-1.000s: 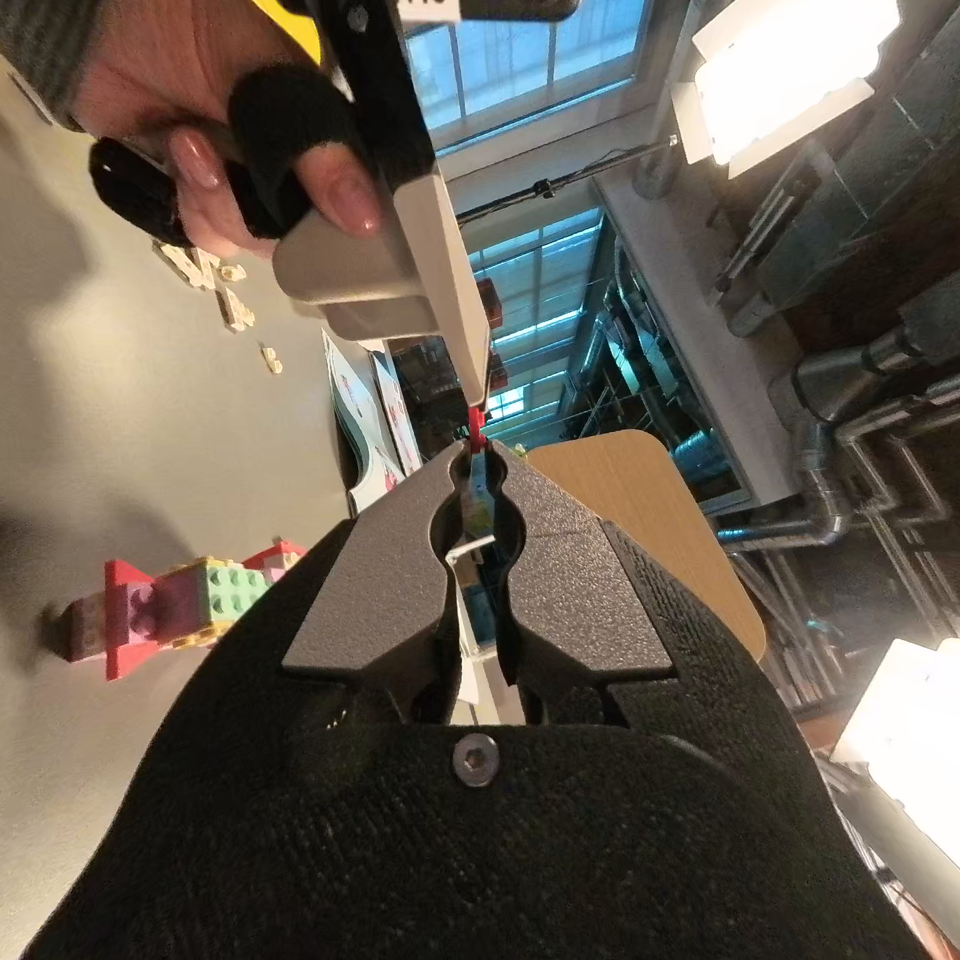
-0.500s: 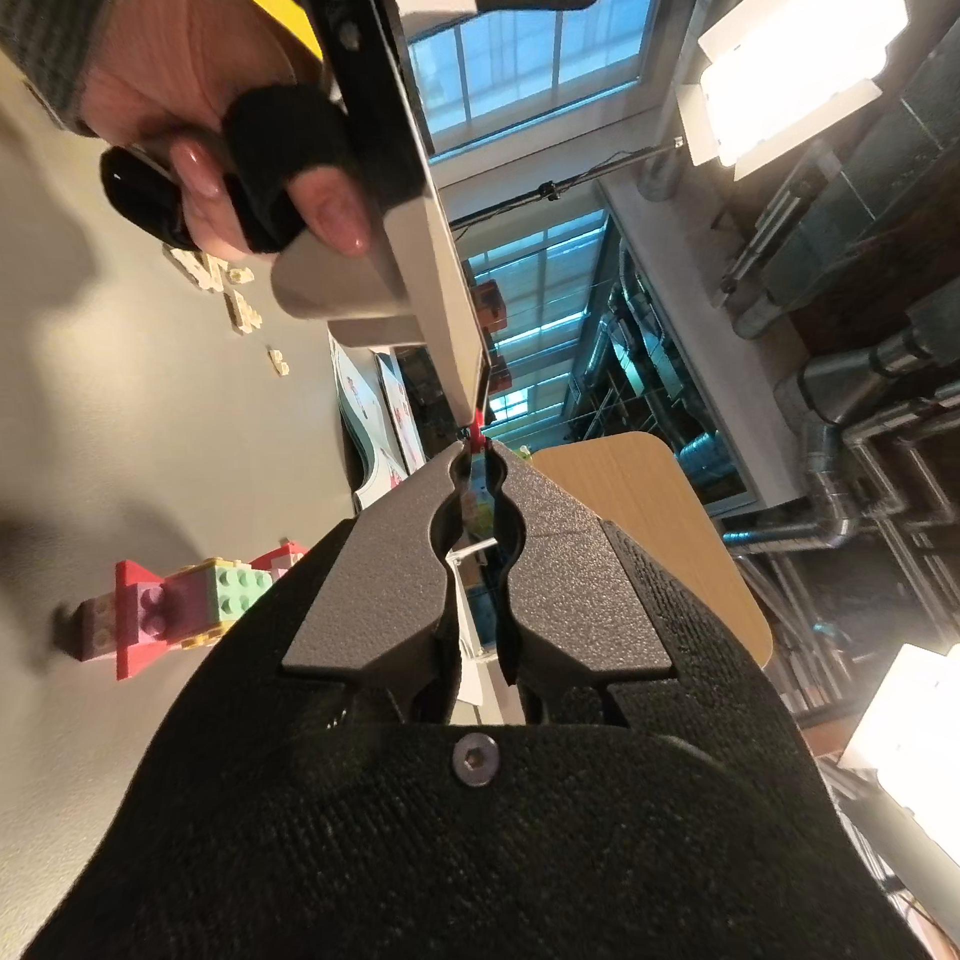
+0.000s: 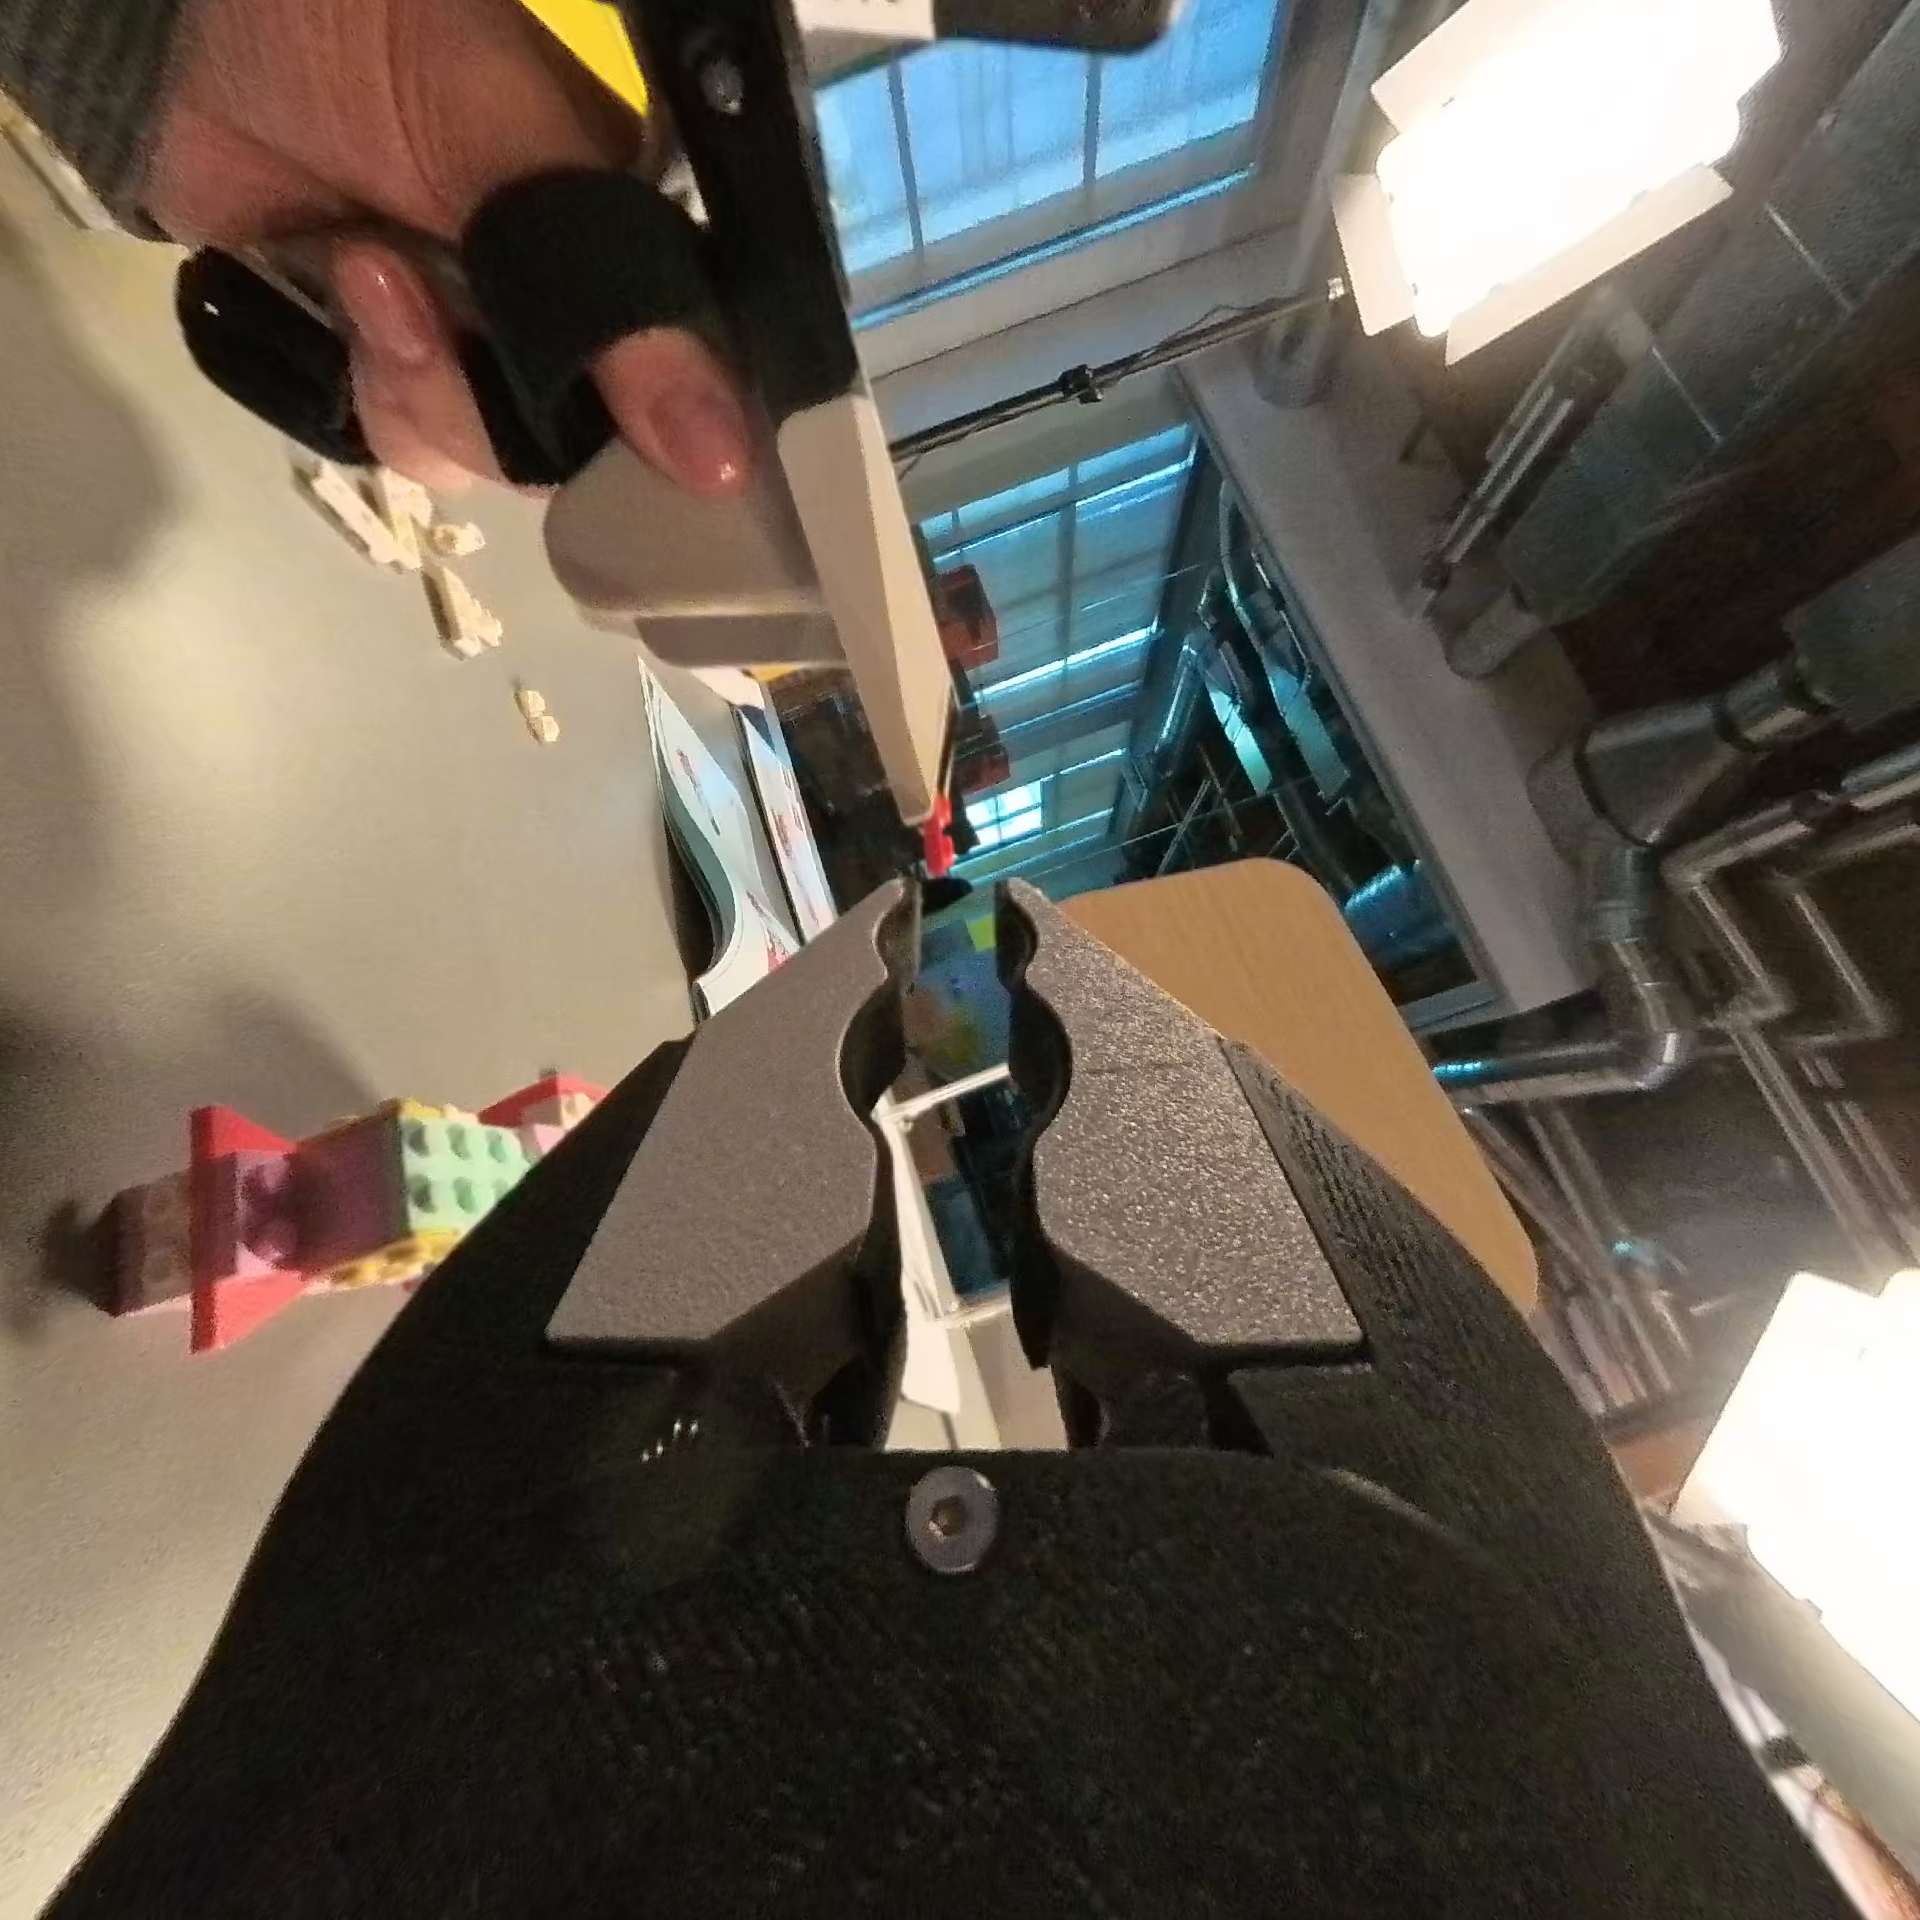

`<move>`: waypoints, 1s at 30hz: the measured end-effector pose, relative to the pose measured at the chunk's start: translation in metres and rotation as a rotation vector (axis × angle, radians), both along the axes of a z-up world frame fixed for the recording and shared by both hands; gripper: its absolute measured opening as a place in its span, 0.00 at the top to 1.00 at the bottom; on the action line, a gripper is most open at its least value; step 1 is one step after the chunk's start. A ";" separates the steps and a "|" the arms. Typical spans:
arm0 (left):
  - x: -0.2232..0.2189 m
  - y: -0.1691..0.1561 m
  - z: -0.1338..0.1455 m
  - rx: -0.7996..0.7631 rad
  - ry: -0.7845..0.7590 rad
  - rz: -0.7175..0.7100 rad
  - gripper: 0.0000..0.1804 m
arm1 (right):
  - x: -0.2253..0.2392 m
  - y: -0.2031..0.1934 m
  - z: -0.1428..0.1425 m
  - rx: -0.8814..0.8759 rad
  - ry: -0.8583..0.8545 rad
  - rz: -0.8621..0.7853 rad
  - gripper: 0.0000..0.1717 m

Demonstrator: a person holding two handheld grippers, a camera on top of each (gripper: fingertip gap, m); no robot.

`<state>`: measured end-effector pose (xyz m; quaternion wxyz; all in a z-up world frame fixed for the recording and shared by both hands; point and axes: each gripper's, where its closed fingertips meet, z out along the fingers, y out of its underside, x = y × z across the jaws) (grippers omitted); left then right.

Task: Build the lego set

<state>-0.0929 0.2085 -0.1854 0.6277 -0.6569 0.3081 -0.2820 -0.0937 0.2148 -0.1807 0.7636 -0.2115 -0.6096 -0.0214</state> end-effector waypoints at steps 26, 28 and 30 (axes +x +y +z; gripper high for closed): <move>-0.010 0.006 -0.004 0.048 0.061 0.051 0.92 | 0.103 0.056 -0.116 -1.350 -0.453 -0.083 0.91; -0.010 0.005 -0.004 0.050 0.062 0.047 0.92 | 0.102 0.056 -0.117 -1.356 -0.454 -0.077 0.93; -0.009 0.005 -0.004 0.053 0.062 0.044 0.92 | 0.102 0.056 -0.117 -1.355 -0.454 -0.078 0.95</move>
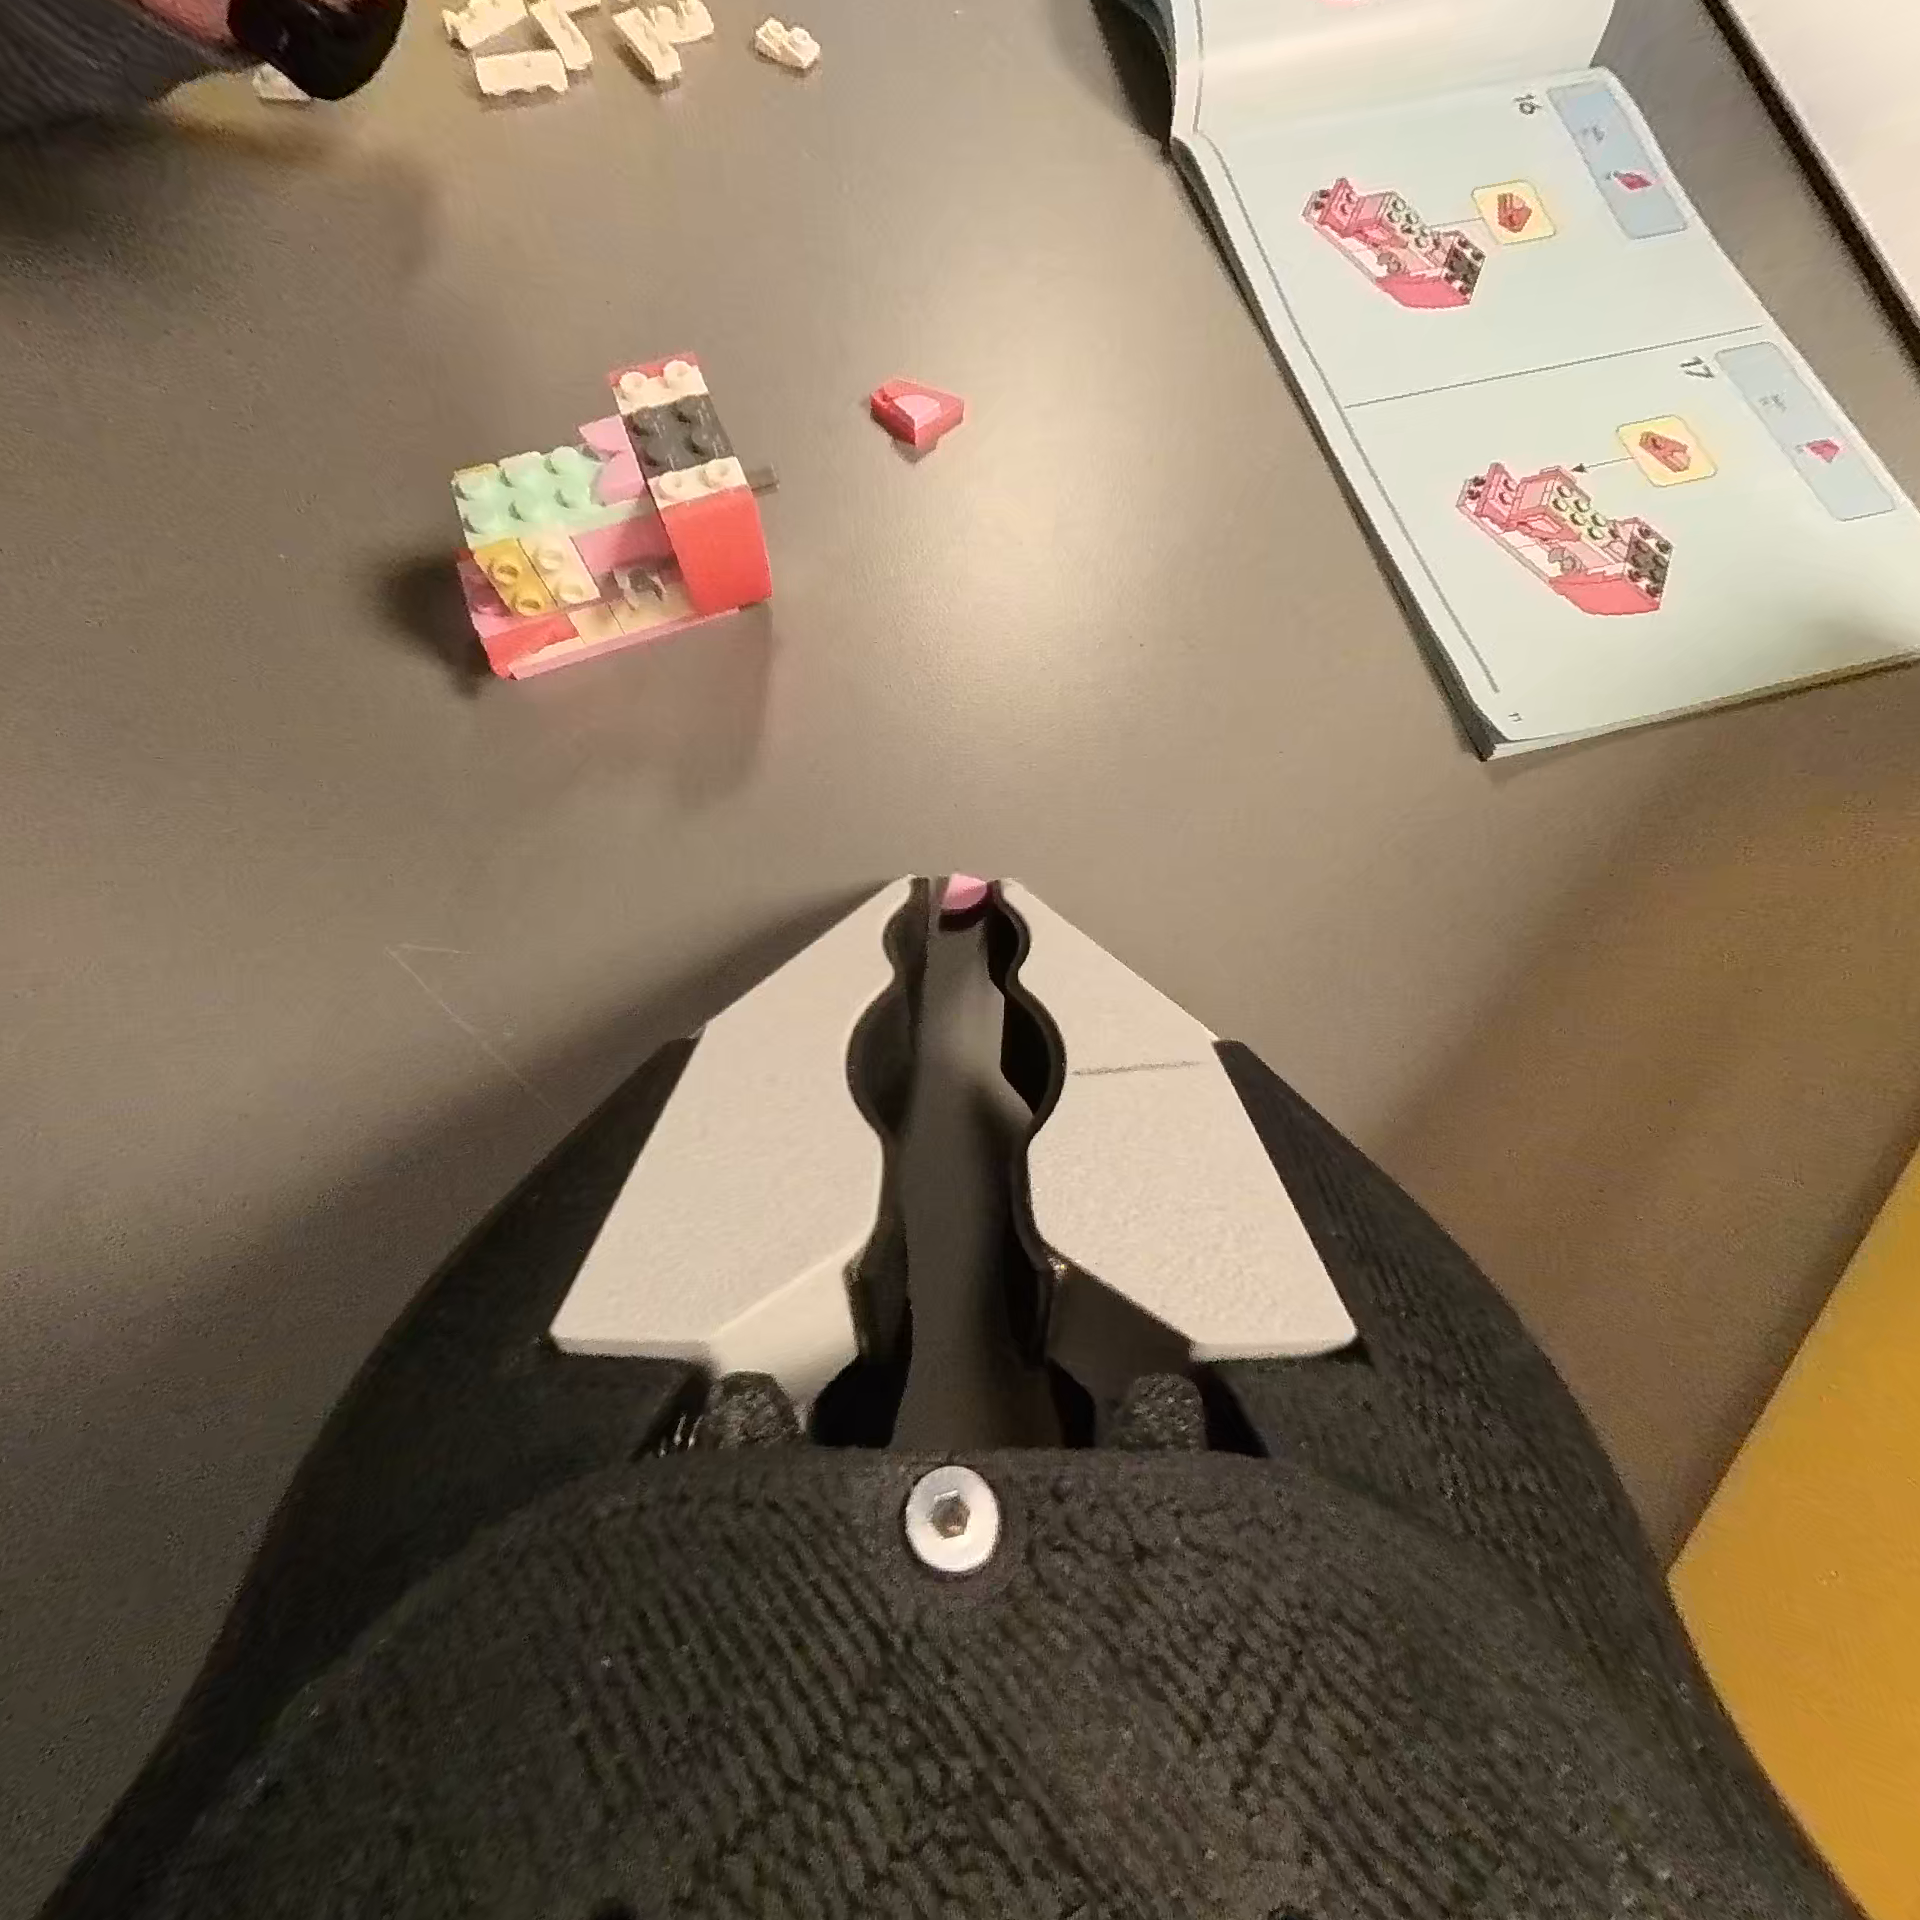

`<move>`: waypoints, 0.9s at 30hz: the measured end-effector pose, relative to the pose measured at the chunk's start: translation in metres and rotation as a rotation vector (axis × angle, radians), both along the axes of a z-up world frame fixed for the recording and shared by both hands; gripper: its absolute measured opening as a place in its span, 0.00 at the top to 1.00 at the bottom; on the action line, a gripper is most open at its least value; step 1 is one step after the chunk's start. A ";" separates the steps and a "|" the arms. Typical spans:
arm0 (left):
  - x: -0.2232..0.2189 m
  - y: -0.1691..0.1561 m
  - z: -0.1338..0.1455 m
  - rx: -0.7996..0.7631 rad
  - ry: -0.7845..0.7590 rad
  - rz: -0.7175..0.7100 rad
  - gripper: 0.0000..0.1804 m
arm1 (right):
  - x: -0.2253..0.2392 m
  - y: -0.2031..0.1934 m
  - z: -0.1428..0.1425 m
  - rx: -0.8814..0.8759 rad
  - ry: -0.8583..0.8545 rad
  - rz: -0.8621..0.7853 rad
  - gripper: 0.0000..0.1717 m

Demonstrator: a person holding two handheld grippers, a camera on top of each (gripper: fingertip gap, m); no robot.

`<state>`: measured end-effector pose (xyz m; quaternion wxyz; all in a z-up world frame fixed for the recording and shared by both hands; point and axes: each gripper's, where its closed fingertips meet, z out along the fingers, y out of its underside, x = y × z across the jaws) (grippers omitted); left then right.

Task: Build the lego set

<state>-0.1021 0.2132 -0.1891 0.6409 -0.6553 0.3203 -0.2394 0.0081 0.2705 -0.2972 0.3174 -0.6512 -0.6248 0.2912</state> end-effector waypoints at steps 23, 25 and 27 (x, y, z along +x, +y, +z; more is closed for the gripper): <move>0.001 -0.006 0.011 0.032 -0.069 -0.045 0.92 | -0.035 0.000 0.006 -0.025 0.043 0.103 0.89; 0.003 -0.007 0.010 0.031 -0.062 -0.050 0.92 | -0.041 0.000 0.007 -0.031 0.046 0.131 0.86; 0.005 -0.007 0.008 0.030 -0.053 -0.056 0.92 | -0.047 -0.001 0.005 -0.059 0.034 0.155 0.83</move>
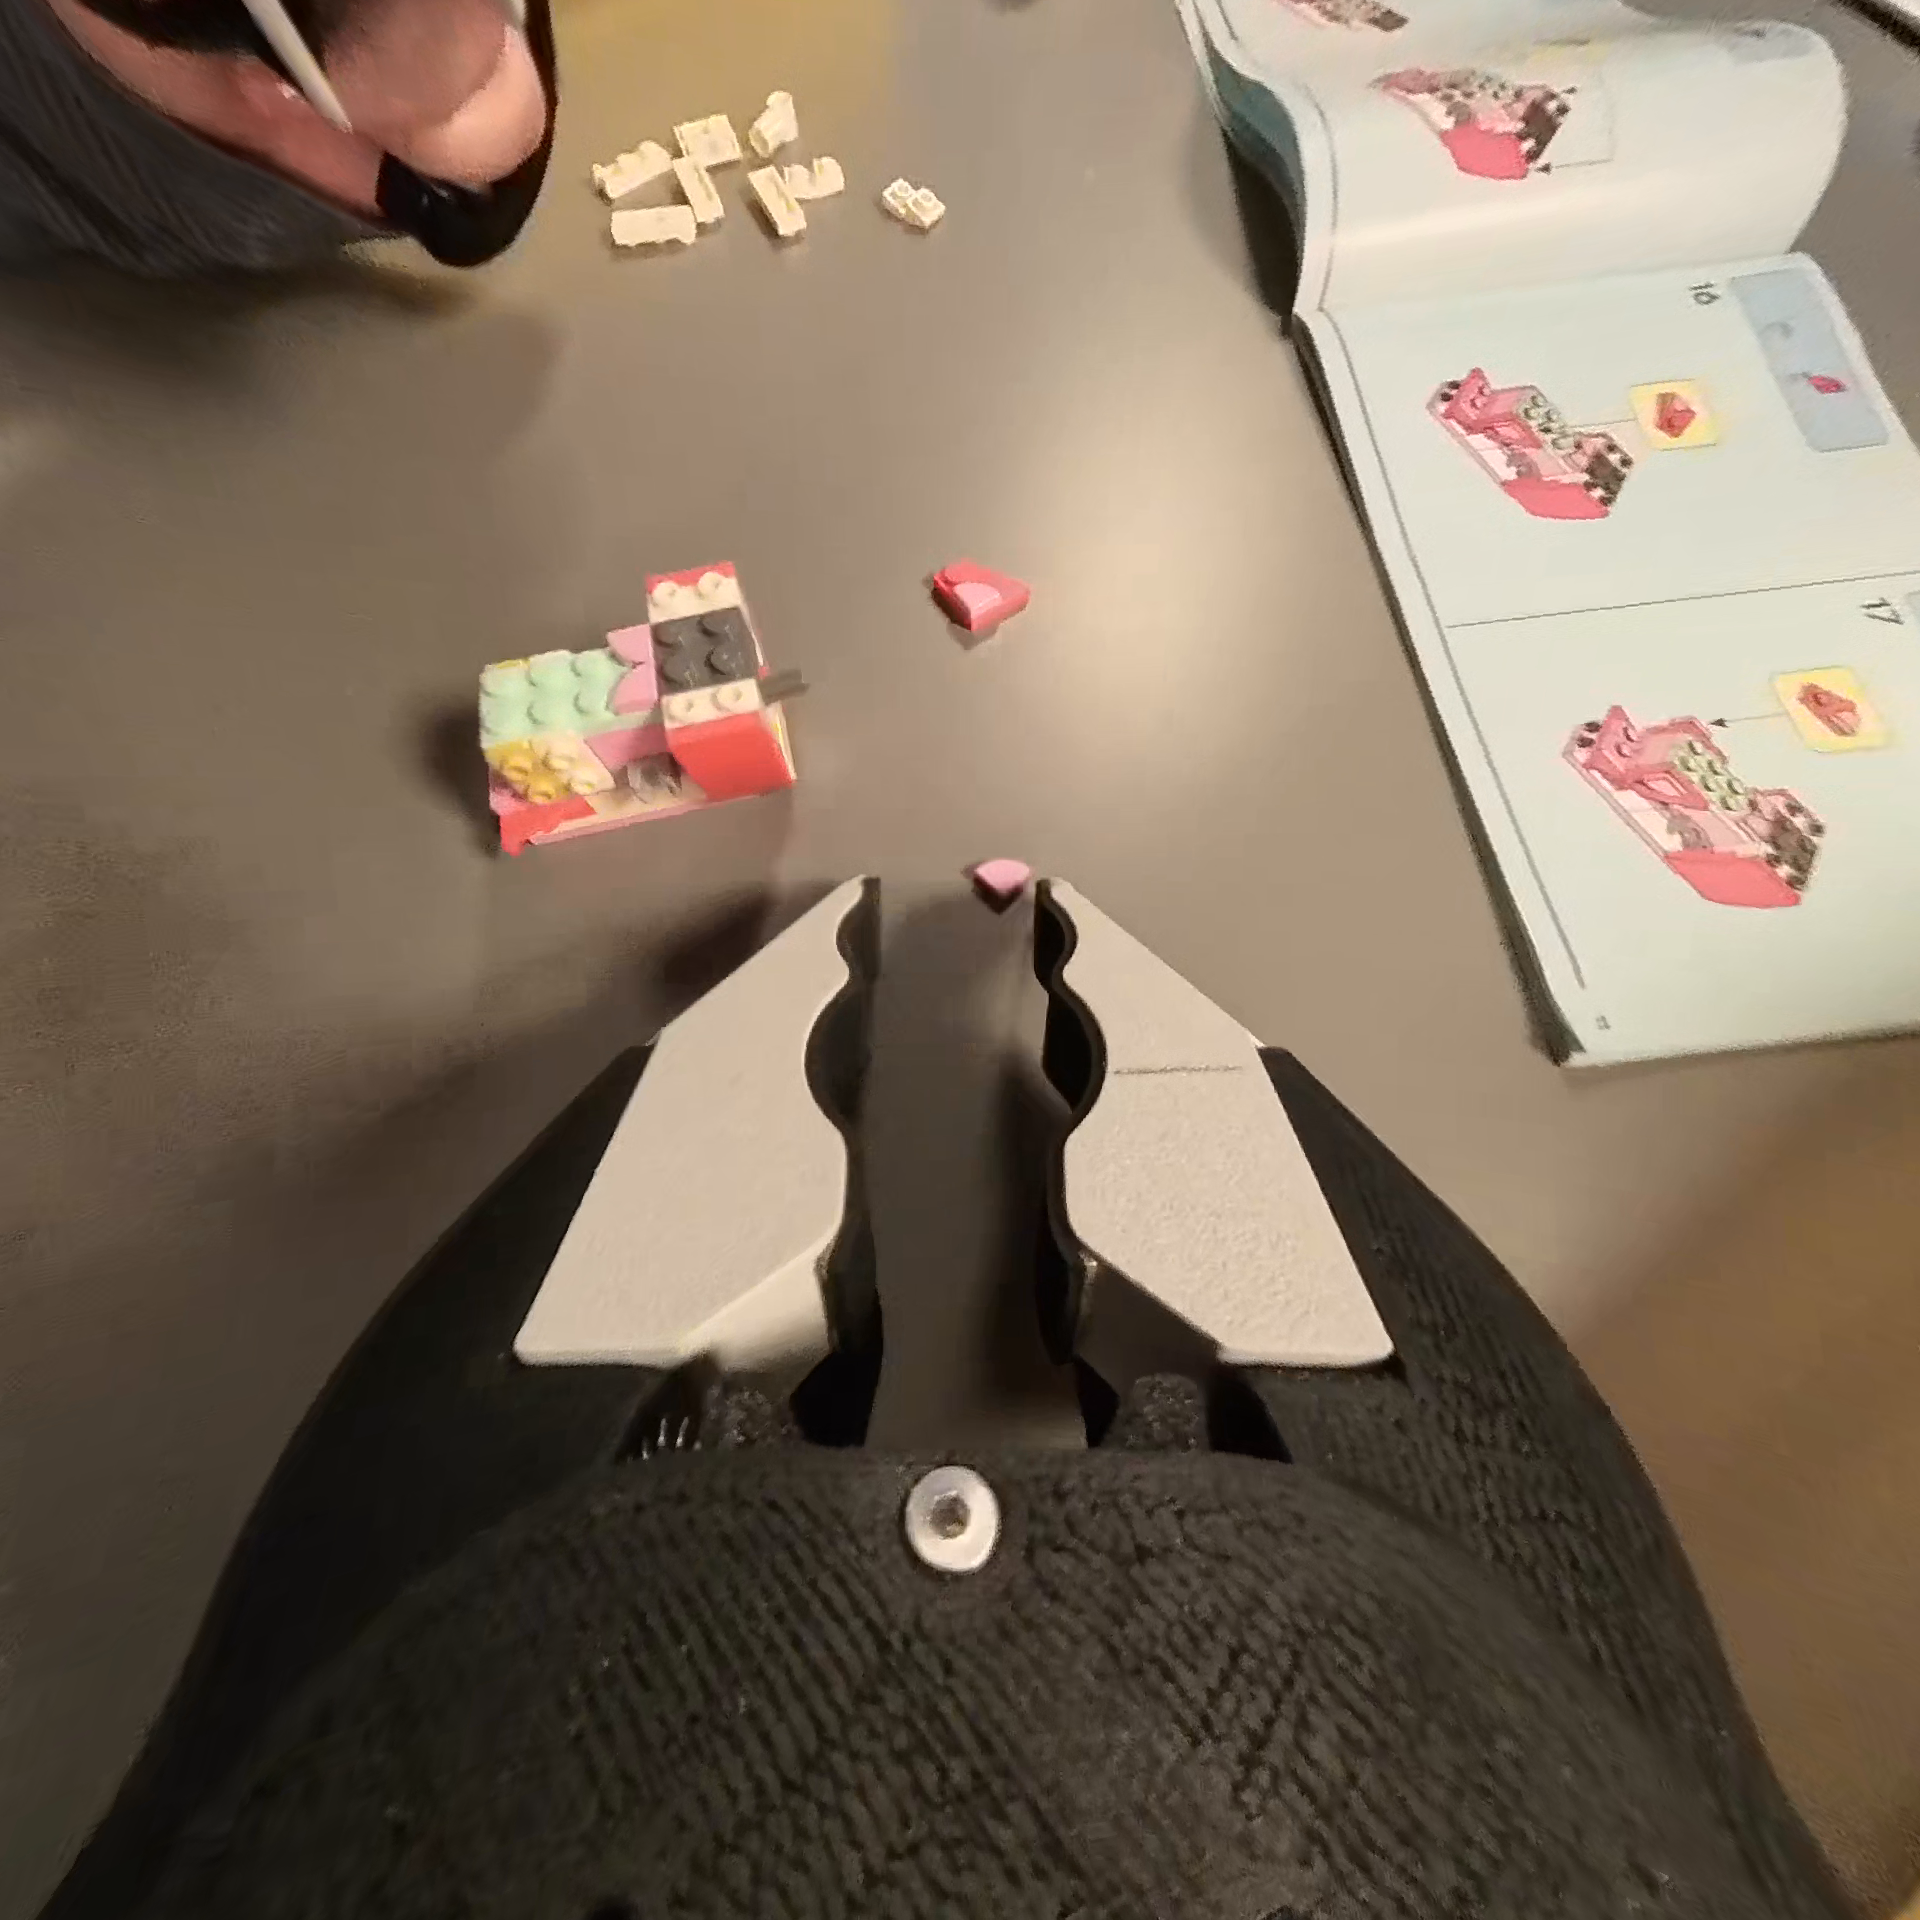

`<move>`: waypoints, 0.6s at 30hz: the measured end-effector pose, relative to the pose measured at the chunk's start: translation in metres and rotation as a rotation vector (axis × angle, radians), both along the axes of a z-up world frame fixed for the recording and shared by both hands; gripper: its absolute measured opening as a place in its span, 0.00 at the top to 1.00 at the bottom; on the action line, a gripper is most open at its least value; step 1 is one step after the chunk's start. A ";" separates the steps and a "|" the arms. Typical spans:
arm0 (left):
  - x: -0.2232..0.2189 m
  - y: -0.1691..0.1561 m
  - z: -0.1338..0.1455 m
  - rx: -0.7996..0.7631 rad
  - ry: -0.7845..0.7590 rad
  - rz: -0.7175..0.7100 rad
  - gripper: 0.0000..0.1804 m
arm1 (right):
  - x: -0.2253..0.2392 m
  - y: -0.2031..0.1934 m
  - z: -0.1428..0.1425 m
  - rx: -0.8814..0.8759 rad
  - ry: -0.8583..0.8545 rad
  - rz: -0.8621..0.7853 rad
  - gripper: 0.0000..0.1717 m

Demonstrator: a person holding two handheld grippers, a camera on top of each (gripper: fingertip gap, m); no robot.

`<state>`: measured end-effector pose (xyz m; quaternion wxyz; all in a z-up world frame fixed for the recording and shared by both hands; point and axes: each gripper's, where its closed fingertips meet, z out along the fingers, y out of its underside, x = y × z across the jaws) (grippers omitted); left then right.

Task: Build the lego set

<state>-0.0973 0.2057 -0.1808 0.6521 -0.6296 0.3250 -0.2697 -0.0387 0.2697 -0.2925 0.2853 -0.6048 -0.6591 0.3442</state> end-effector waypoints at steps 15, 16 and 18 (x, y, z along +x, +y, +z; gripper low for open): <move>0.001 0.001 -0.006 -0.014 0.017 -0.006 0.92 | 0.003 -0.012 -0.002 -0.030 -0.017 0.085 0.85; 0.001 0.001 -0.006 -0.014 0.017 -0.006 0.92 | 0.004 -0.013 -0.002 -0.030 -0.016 0.088 0.86; 0.002 0.001 -0.007 -0.019 0.018 -0.007 0.92 | 0.005 -0.015 -0.002 -0.034 -0.016 0.097 0.87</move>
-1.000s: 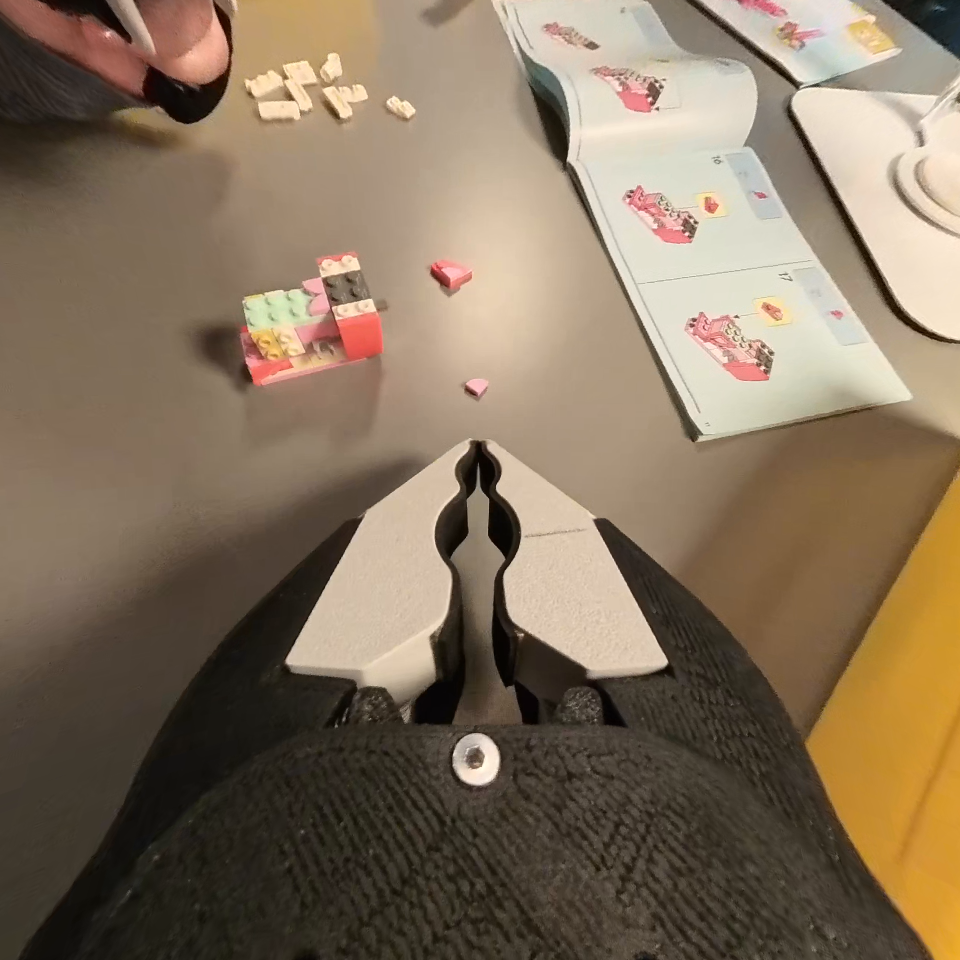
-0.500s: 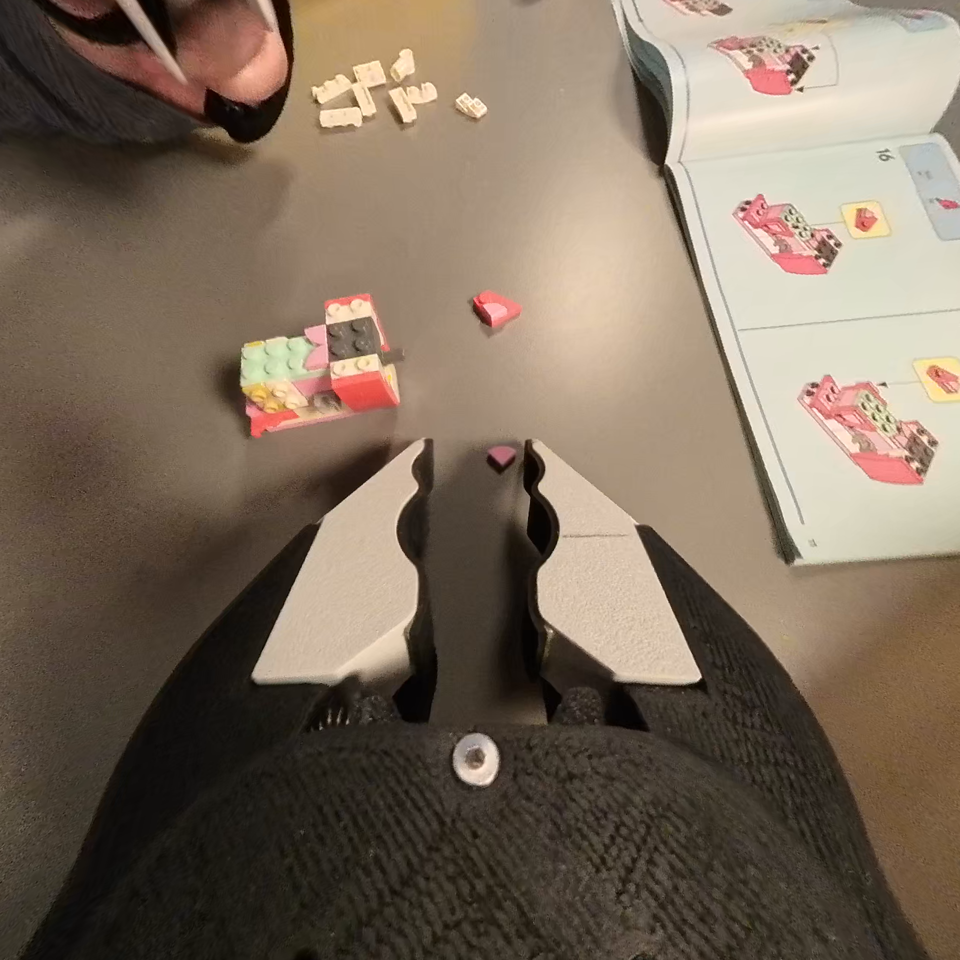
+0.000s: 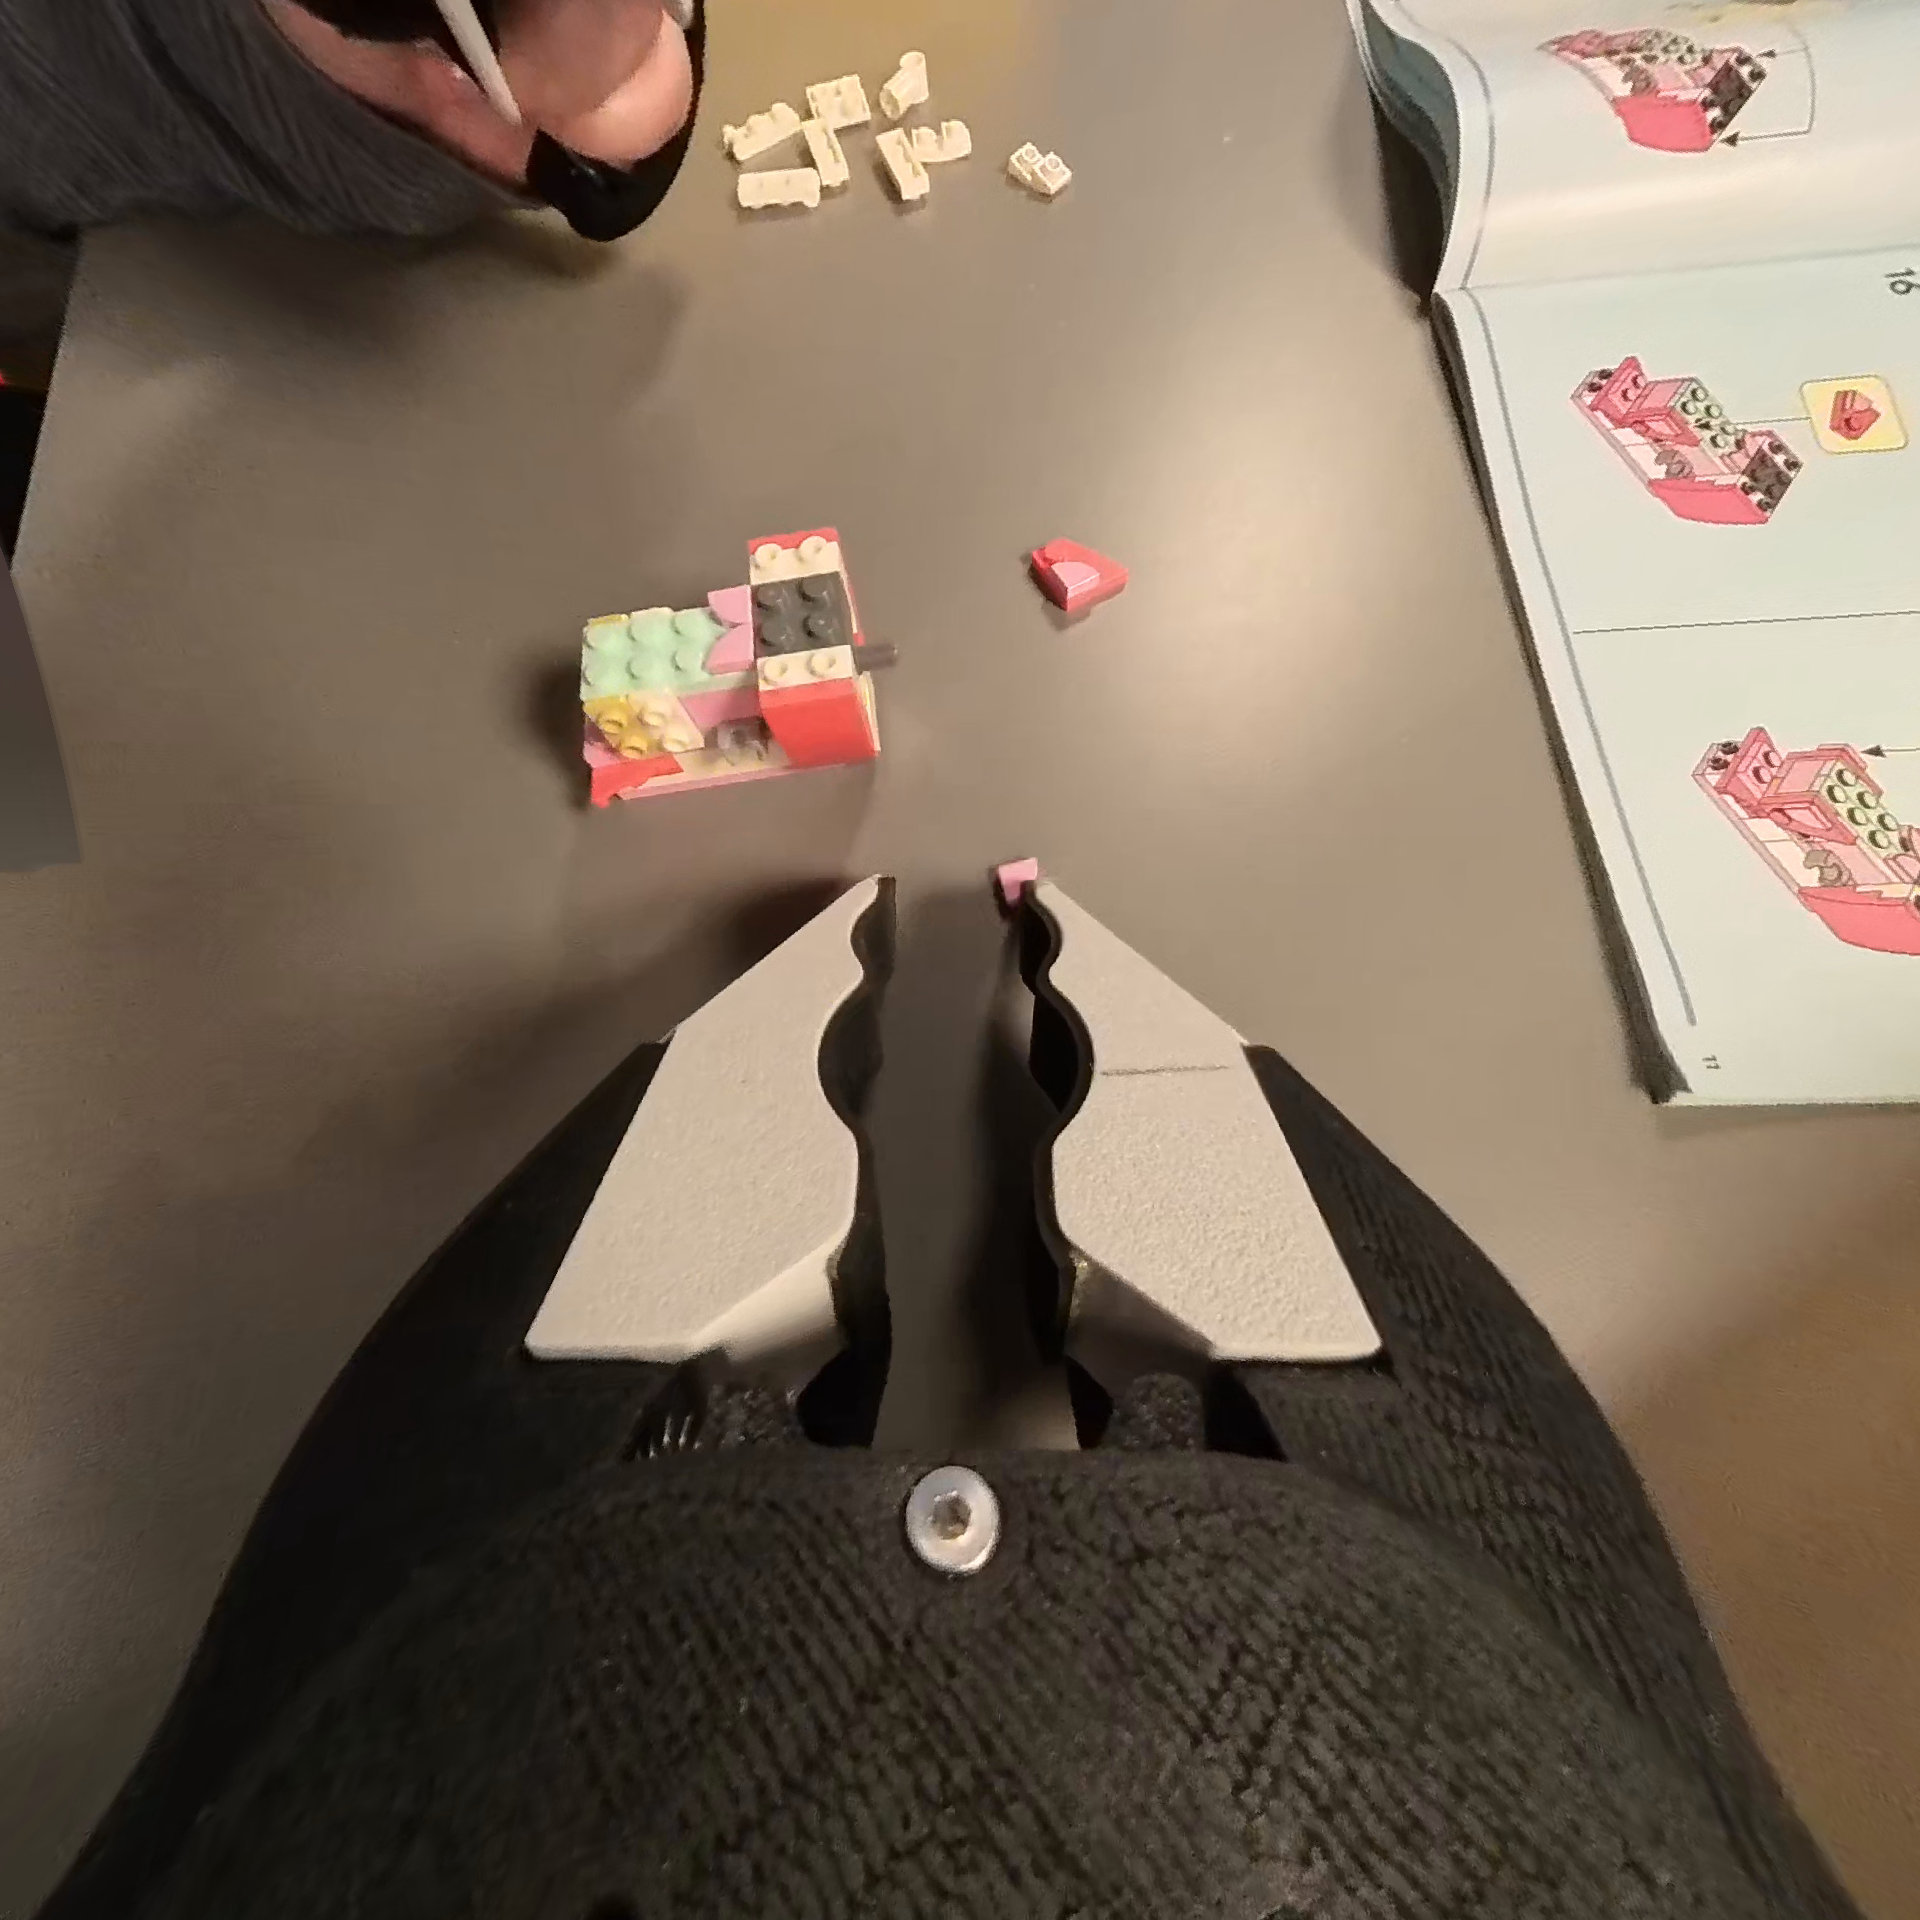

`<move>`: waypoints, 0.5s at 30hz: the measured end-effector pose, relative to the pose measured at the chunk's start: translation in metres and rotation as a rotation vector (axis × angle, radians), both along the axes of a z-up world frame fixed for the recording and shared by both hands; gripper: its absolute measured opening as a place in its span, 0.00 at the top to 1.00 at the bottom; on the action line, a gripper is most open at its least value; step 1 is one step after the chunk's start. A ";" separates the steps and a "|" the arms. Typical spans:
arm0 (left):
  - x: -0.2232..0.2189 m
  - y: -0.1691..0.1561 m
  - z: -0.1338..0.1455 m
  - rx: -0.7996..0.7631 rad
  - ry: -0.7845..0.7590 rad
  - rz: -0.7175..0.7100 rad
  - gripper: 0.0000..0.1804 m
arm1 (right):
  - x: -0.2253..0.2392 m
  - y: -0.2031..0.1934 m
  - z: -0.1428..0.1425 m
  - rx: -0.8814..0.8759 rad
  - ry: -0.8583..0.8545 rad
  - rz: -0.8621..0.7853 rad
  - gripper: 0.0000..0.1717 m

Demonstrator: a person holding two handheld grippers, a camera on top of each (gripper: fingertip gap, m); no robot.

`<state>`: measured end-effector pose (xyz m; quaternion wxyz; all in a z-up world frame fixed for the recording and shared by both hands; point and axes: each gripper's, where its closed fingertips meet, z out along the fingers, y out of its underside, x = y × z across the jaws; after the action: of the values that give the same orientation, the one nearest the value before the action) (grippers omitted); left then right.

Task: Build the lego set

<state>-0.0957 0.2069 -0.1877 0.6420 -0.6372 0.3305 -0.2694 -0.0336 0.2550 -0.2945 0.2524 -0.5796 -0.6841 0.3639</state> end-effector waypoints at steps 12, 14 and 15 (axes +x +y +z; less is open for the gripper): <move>0.003 0.000 -0.004 -0.011 0.010 -0.010 0.92 | -0.003 0.008 -0.002 0.079 -0.004 -0.040 0.92; 0.004 0.000 -0.004 -0.011 0.010 -0.012 0.92 | -0.004 0.008 -0.002 0.084 -0.003 -0.043 0.92; 0.004 -0.001 -0.004 -0.012 0.011 -0.013 0.92 | -0.004 0.009 -0.002 0.085 -0.003 -0.045 0.92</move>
<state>-0.0920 0.2064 -0.1916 0.6348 -0.6402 0.3364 -0.2722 -0.0377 0.2638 -0.2967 0.2837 -0.5840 -0.6863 0.3278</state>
